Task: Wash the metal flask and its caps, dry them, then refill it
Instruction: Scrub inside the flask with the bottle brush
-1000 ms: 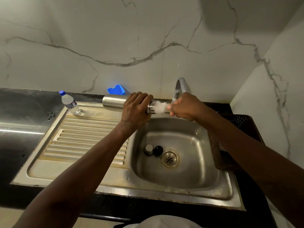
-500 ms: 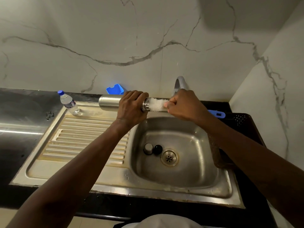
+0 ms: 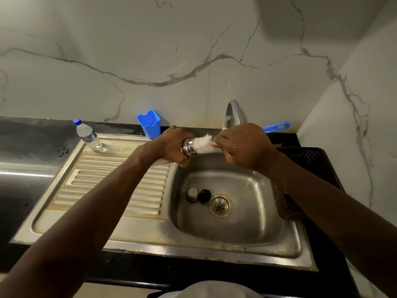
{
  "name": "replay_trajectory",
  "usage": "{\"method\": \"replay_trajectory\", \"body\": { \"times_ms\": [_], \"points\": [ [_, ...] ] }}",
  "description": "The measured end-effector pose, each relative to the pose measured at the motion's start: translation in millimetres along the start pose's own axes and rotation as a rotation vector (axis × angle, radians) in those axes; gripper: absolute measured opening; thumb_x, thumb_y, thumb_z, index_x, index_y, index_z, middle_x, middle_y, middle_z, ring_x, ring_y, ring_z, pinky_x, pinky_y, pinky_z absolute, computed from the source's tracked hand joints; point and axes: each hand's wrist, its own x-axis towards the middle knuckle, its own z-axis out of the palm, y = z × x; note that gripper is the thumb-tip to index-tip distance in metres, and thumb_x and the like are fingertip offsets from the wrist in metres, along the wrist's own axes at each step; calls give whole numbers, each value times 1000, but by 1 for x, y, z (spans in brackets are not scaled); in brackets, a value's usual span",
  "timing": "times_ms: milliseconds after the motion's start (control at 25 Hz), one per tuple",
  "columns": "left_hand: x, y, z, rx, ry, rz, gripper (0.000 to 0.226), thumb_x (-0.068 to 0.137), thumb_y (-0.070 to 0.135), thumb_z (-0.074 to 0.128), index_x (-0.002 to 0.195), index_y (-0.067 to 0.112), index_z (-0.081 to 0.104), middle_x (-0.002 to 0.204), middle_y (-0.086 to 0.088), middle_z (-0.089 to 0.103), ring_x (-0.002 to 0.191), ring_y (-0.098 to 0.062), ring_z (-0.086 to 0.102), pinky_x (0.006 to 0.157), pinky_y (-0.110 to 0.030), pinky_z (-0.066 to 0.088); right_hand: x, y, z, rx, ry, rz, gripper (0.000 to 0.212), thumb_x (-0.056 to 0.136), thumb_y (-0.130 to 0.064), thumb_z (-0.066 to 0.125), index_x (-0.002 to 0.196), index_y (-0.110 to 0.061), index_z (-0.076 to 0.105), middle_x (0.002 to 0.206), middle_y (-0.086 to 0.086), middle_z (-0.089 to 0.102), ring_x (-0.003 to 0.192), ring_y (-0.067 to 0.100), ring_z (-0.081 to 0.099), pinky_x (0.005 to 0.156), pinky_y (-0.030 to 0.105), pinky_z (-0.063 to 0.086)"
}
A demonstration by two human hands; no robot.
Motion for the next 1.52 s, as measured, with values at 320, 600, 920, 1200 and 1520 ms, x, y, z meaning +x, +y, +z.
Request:
{"method": "replay_trajectory", "body": {
  "times_ms": [320, 600, 920, 1200, 1520],
  "points": [
    [5, 36, 7, 42, 373, 161, 51, 58, 38, 78, 105, 23, 66, 82, 8, 68, 71, -18, 67, 69, -29, 53, 22, -22, 2, 280, -98, 331, 24, 97, -26, 55, 108, -14, 72, 86, 7, 70, 70, 20, 53, 69, 29, 38],
    [-3, 9, 4, -2, 241, 55, 112, 56, 51, 97, 149, 20, 43, 142, -2, 60, 111, -18, 67, 93, -31, 57, 3, 5, 10, 537, 101, 409, 26, 97, -35, 64, 83, -19, 77, 53, -18, 45, 49, 2, 39, 55, 16, 24],
    [-14, -23, 43, 10, 358, 22, 65, 65, 31, 90, 121, 23, 60, 99, 2, 71, 79, -17, 68, 69, -35, 60, -14, 29, 12, 321, 97, 322, 22, 94, -39, 67, 80, -24, 77, 61, -2, 67, 53, 16, 44, 58, 26, 32],
    [-14, -46, 47, 18, 239, -123, 68, 63, 23, 92, 124, 19, 62, 104, 1, 65, 86, -16, 61, 73, -30, 51, -30, 35, 17, 248, 62, 366, 25, 91, -39, 66, 75, -22, 75, 58, -4, 64, 50, 17, 49, 53, 19, 23],
    [-11, -44, 37, 34, 213, -127, 65, 59, 17, 90, 118, 24, 62, 100, 8, 59, 86, -17, 62, 71, -31, 52, -42, 34, 15, 185, 56, 375, 24, 91, -35, 70, 71, -21, 69, 56, -2, 60, 50, 18, 45, 57, 24, 29]
  ]
}}
